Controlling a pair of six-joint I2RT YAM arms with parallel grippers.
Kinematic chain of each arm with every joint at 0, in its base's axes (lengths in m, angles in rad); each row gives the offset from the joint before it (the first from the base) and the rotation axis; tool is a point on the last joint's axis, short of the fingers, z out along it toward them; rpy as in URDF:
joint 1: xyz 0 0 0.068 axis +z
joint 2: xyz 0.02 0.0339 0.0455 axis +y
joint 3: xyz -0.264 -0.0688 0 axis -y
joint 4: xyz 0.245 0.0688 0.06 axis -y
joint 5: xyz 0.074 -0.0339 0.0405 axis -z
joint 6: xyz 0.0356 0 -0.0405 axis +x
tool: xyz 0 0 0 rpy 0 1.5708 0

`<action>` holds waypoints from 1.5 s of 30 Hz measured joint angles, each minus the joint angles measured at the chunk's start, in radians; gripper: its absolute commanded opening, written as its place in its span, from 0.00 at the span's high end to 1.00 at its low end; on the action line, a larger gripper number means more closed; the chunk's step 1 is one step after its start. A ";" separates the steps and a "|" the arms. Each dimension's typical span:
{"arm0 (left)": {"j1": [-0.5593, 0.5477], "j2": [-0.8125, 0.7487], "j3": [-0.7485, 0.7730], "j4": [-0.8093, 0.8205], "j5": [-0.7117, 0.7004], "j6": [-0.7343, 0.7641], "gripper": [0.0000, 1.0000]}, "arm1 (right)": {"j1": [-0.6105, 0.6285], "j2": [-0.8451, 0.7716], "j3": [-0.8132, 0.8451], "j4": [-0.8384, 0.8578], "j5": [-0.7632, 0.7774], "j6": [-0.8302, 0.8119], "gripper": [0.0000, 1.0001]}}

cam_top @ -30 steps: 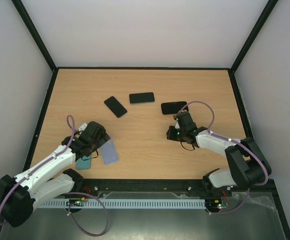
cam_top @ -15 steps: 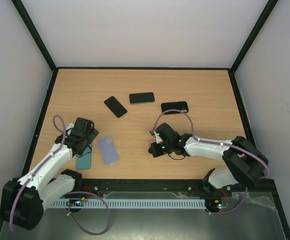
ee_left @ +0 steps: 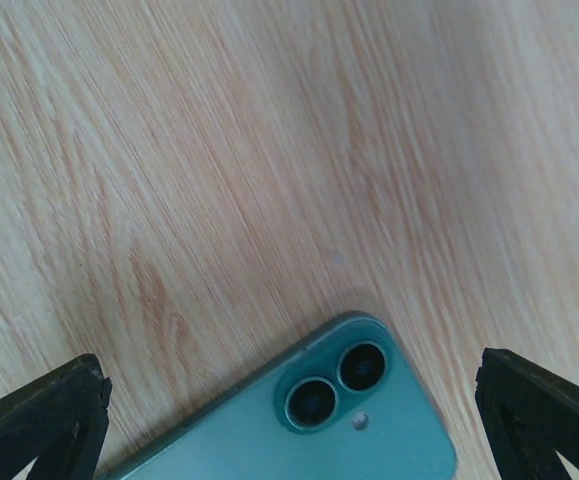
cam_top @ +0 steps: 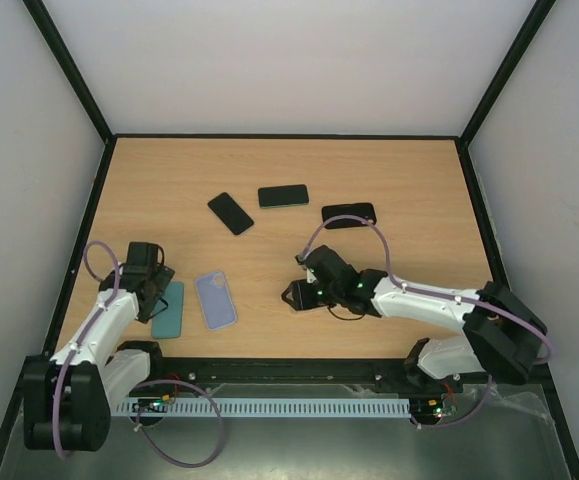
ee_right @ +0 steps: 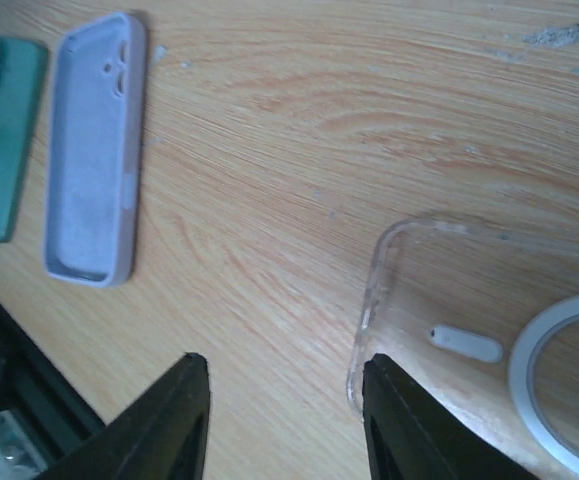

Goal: Put the phone into the phone case

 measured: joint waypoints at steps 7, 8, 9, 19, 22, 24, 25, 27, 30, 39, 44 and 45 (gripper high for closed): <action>0.016 0.068 -0.027 0.080 0.016 0.018 0.00 | 0.010 -0.101 -0.044 0.032 0.070 0.136 0.46; 0.016 0.075 -0.027 0.092 0.019 0.021 0.00 | 0.010 -0.110 -0.045 0.032 0.097 0.152 0.46; 0.016 0.080 -0.027 0.103 0.022 0.024 0.00 | 0.010 -0.120 -0.046 0.032 0.121 0.172 0.46; 0.018 0.073 -0.030 0.179 0.111 0.046 0.00 | 0.010 -0.205 -0.135 0.026 0.330 0.389 0.40; -0.007 0.039 -0.040 0.175 0.150 0.034 0.01 | 0.005 -0.218 -0.127 0.021 0.405 0.397 0.39; -0.034 0.020 -0.041 0.161 0.167 0.027 0.01 | -0.010 -0.211 -0.109 0.021 0.439 0.381 0.37; -0.044 0.013 -0.041 0.157 0.172 0.026 0.01 | -0.019 -0.201 -0.098 0.028 0.445 0.359 0.36; -0.069 -0.001 -0.040 0.150 0.179 0.032 0.00 | -0.034 -0.167 -0.071 0.055 0.448 0.300 0.34; -0.089 -0.009 -0.026 0.138 0.193 0.064 0.01 | -0.045 -0.085 -0.007 0.091 0.448 0.211 0.33; -0.099 -0.122 0.010 0.103 0.220 0.167 0.01 | -0.047 0.308 0.375 0.138 0.403 0.010 0.29; -0.106 -0.221 0.019 0.074 0.253 0.214 0.01 | -0.047 0.510 0.565 0.118 0.382 -0.057 0.24; -0.108 -0.240 0.019 0.075 0.262 0.221 0.00 | -0.047 0.542 0.596 0.116 0.382 -0.066 0.23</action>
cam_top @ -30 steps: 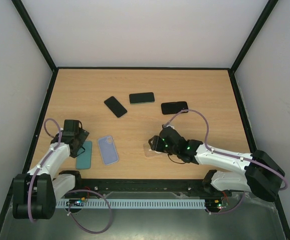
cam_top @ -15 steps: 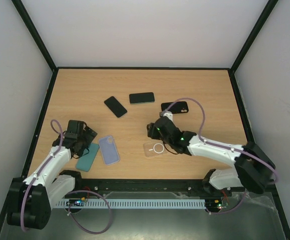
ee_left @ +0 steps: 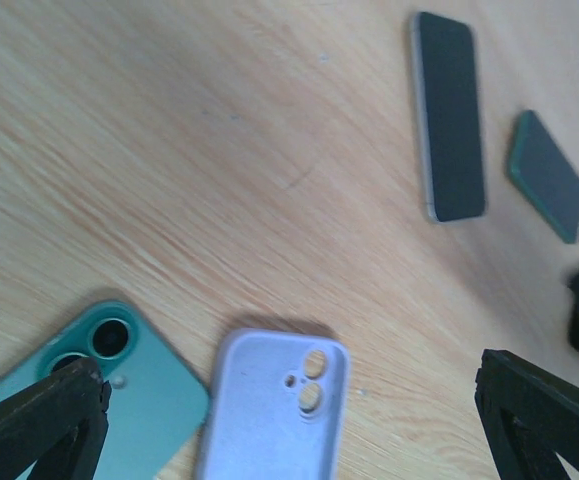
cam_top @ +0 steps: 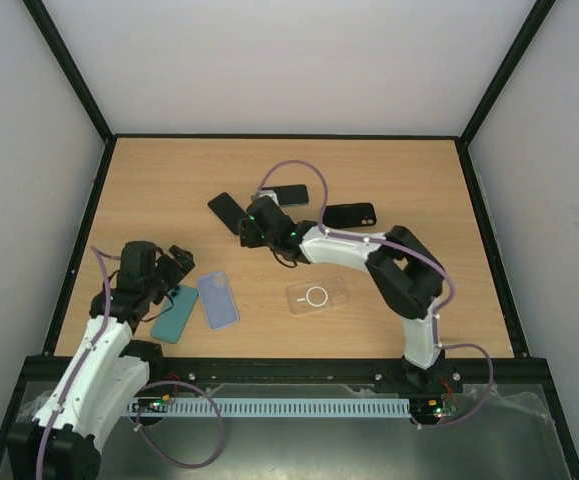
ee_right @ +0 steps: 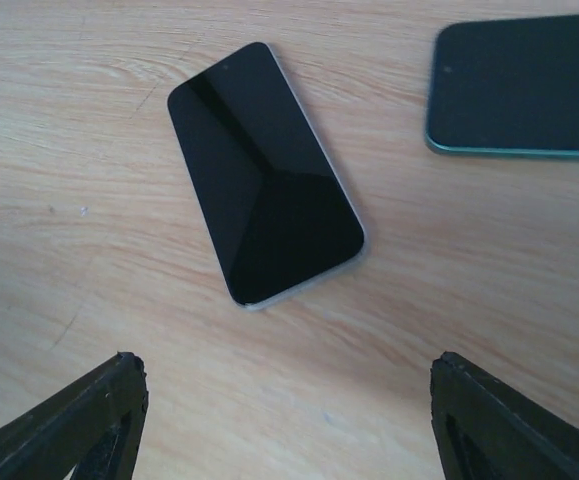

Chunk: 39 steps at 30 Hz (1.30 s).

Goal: Put the phone into the phone case

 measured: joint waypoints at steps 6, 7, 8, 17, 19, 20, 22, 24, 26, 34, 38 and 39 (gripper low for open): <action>-0.012 -0.113 -0.020 0.023 0.072 0.007 0.01 | 0.000 0.217 0.241 -0.071 0.011 -0.056 0.21; -0.013 -0.121 -0.020 0.024 0.072 0.007 0.01 | 0.000 0.251 0.277 -0.081 0.013 -0.064 0.19; -0.013 -0.123 -0.020 0.026 0.072 0.007 0.01 | 0.000 0.274 0.300 -0.088 0.014 -0.070 0.17; -0.013 -0.127 -0.023 0.033 0.085 0.007 0.00 | 0.001 0.475 0.531 -0.191 0.051 -0.160 0.04; -0.013 -0.129 -0.031 0.040 0.092 0.007 0.01 | 0.001 0.513 0.595 -0.209 0.053 -0.177 0.04; -0.013 -0.131 -0.037 0.041 0.095 0.007 0.01 | 0.001 0.529 0.620 -0.215 0.056 -0.186 0.04; -0.013 -0.134 -0.050 0.044 0.101 0.007 0.00 | 0.001 0.552 0.656 -0.226 0.063 -0.203 0.05; -0.013 -0.134 -0.053 0.044 0.107 0.007 0.01 | 0.001 0.576 0.692 -0.236 0.071 -0.220 0.09; -0.013 -0.134 -0.053 0.045 0.112 0.008 0.01 | 0.001 0.601 0.730 -0.243 0.084 -0.237 0.13; -0.013 -0.132 -0.051 0.049 0.132 0.025 0.02 | 0.001 0.598 0.718 -0.234 0.087 -0.245 0.21; -0.024 -0.122 -0.051 0.058 0.162 0.034 0.06 | 0.001 0.528 0.606 -0.223 0.077 -0.226 0.23; -0.032 -0.119 -0.051 0.058 0.161 0.036 0.07 | 0.001 0.502 0.565 -0.216 0.074 -0.218 0.23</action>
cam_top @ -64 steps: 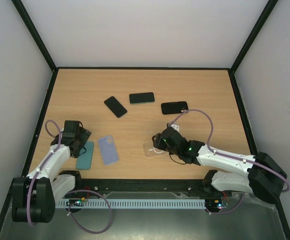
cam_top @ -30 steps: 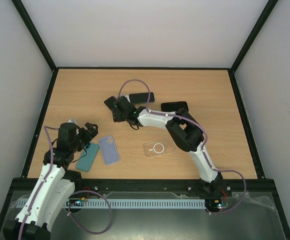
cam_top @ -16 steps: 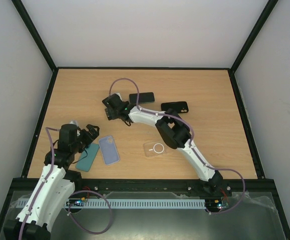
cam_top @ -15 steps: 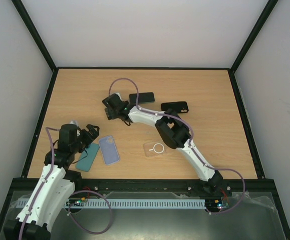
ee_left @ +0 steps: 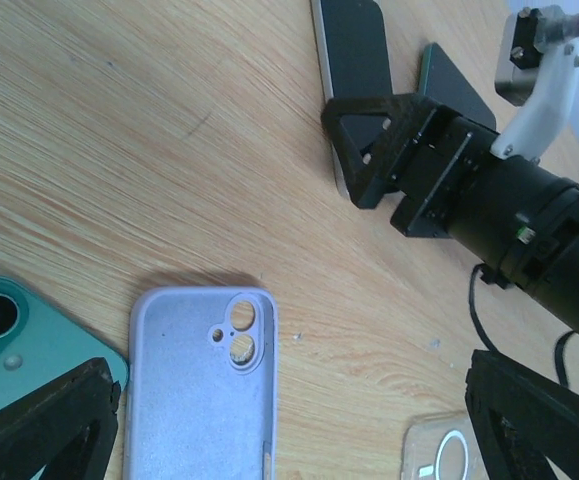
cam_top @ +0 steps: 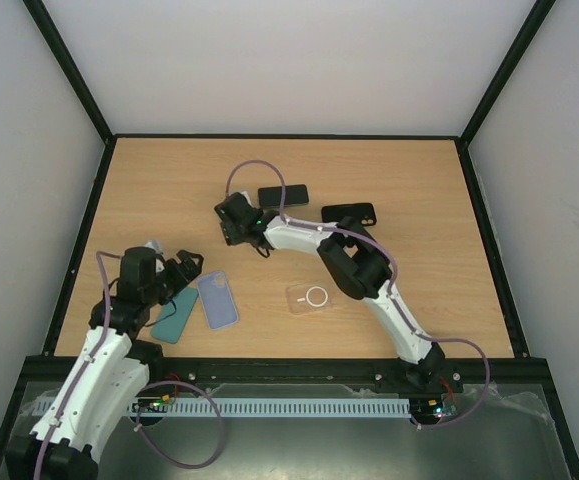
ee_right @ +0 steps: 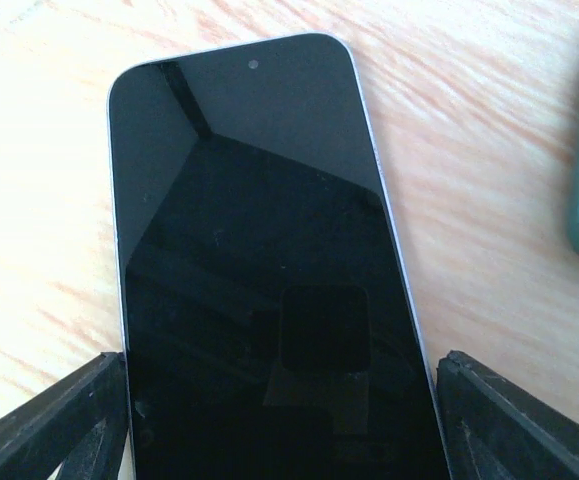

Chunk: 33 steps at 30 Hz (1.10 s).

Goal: Put the phone into the phone case

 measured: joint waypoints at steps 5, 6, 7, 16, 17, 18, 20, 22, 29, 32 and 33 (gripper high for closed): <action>-0.058 0.006 0.000 -0.003 -0.017 0.005 0.13 | 0.000 -0.127 -0.203 0.041 -0.014 0.042 0.25; -0.072 0.009 0.000 -0.002 -0.020 0.004 0.15 | 0.000 -0.159 -0.254 0.050 -0.012 0.052 0.25; -0.090 0.011 0.000 0.000 -0.025 0.001 0.15 | 0.000 -0.192 -0.306 0.058 -0.011 0.064 0.25; -0.364 0.168 0.008 0.079 -0.100 -0.029 0.24 | -0.023 -0.459 -0.685 0.074 0.026 0.159 0.26; -0.407 0.208 0.013 0.100 -0.106 -0.027 0.24 | -0.033 -0.481 -0.716 0.076 0.029 0.169 0.26; -0.443 0.240 0.019 0.113 -0.113 -0.023 0.25 | -0.045 -0.504 -0.745 0.077 0.031 0.176 0.26; -0.555 0.331 0.053 0.143 -0.157 0.000 0.26 | -0.070 -0.539 -0.793 0.080 0.037 0.195 0.26; -0.653 0.415 0.098 0.173 -0.192 0.029 0.29 | -0.088 -0.564 -0.826 0.081 0.045 0.212 0.26; -0.806 0.697 0.263 0.307 -0.238 0.160 0.39 | -0.175 -0.638 -0.930 0.101 0.061 0.258 0.29; -0.819 0.792 0.292 0.362 -0.219 0.225 0.39 | -0.231 -0.676 -0.979 0.119 0.060 0.268 0.29; -0.822 0.818 0.298 0.377 -0.209 0.248 0.39 | -0.249 -0.691 -0.999 0.127 0.058 0.274 0.29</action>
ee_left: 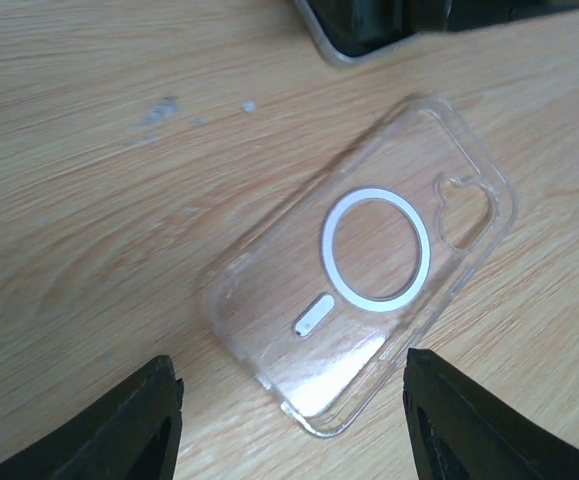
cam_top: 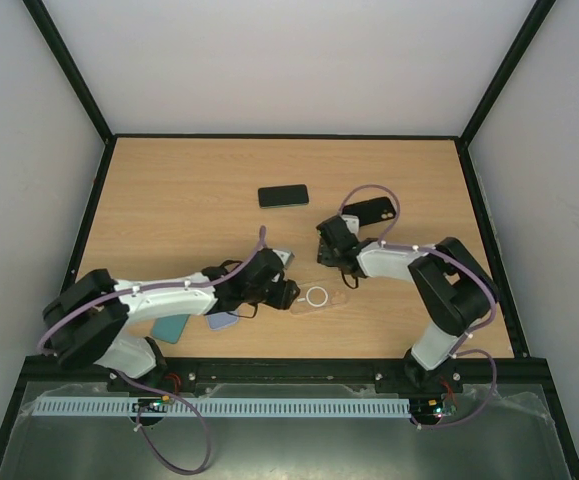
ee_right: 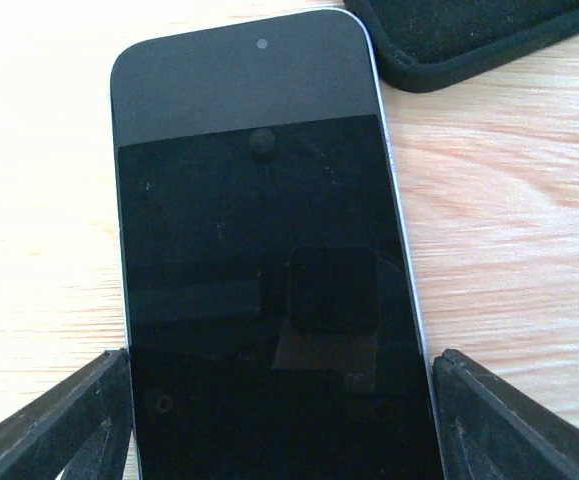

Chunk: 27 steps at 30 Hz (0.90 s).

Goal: Put the phone into the phone case

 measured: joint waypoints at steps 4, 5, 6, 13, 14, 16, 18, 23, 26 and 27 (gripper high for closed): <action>-0.018 0.082 0.019 0.049 0.022 0.079 0.40 | -0.060 -0.060 -0.075 0.027 -0.001 0.016 0.30; -0.022 0.099 0.024 0.060 0.022 0.097 0.41 | -0.073 -0.070 -0.089 0.035 -0.002 0.021 0.30; -0.023 0.114 0.029 0.066 0.022 0.111 0.42 | -0.085 -0.077 -0.099 0.042 -0.002 0.024 0.30; -0.026 0.212 0.088 0.074 -0.017 0.198 0.46 | -0.117 -0.100 -0.134 0.083 -0.013 0.034 0.30; -0.026 0.222 0.095 0.075 -0.022 0.212 0.46 | -0.118 -0.102 -0.136 0.086 -0.018 0.034 0.30; -0.026 0.237 0.101 0.082 -0.025 0.235 0.46 | -0.120 -0.106 -0.141 0.096 -0.023 0.034 0.30; -0.026 0.253 0.105 0.084 -0.031 0.257 0.46 | -0.121 -0.109 -0.145 0.101 -0.029 0.037 0.30; -0.027 0.309 0.129 0.065 -0.069 0.298 0.52 | -0.124 -0.116 -0.155 0.114 -0.038 0.038 0.30; -0.026 0.321 0.140 0.064 -0.089 0.315 0.63 | -0.125 -0.121 -0.164 0.128 -0.043 0.038 0.31; -0.026 0.325 0.144 0.063 -0.095 0.324 0.68 | -0.125 -0.122 -0.167 0.132 -0.043 0.038 0.31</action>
